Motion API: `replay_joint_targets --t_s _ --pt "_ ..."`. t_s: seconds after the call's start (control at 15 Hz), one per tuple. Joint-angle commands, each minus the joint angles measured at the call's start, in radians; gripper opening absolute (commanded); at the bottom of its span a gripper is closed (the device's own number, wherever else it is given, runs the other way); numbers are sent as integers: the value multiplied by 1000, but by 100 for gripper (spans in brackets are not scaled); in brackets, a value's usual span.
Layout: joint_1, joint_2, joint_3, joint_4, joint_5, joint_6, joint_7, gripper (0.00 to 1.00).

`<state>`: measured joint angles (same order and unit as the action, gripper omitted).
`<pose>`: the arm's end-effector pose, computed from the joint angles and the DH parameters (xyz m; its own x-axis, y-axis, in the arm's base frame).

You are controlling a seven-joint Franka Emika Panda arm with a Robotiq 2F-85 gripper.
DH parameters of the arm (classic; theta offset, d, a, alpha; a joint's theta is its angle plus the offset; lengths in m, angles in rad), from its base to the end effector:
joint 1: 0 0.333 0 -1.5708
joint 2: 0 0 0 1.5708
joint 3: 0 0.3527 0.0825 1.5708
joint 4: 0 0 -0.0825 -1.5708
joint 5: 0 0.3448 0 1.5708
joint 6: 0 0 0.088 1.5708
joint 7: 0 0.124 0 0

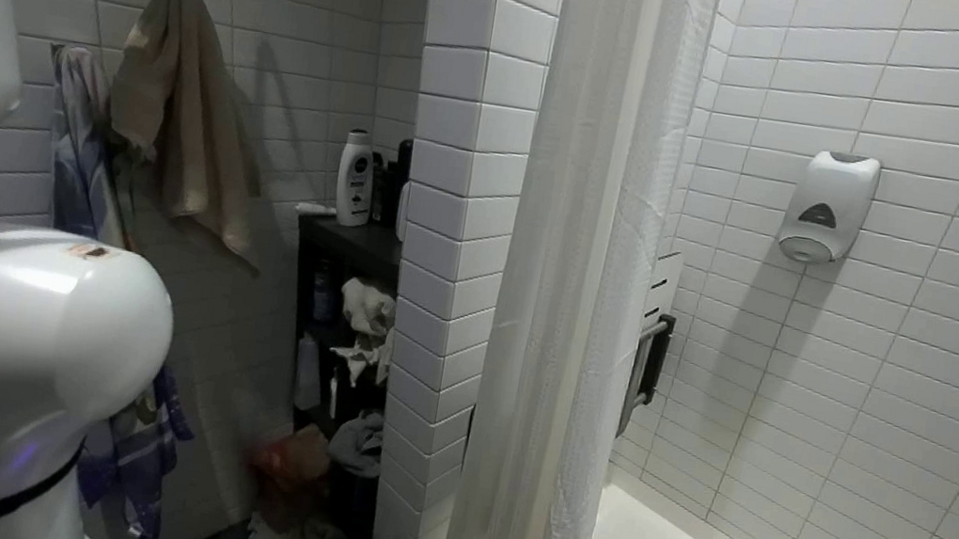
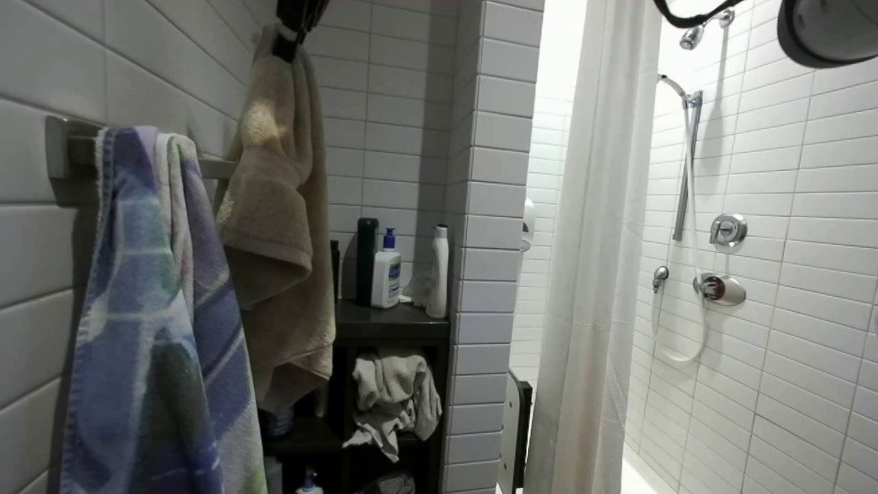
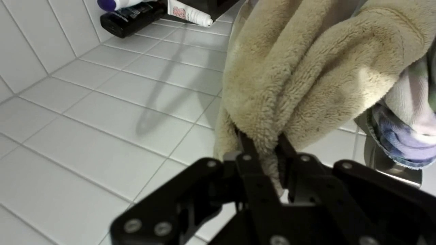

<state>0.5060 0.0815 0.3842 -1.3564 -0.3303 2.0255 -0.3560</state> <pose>0.3943 0.4279 0.7573 0.1512 0.9021 0.4042 0.8174 -0.3440 0.4620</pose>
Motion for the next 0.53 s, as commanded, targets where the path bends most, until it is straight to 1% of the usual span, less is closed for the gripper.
replay_joint_targets --t_s 0.0,0.2,0.47 --pt "-25 -94 -19 -98 14 18 44 5" --pt "-37 -131 -28 -142 24 24 70 5" --pt "-49 -173 -38 -198 86 35 86 5"
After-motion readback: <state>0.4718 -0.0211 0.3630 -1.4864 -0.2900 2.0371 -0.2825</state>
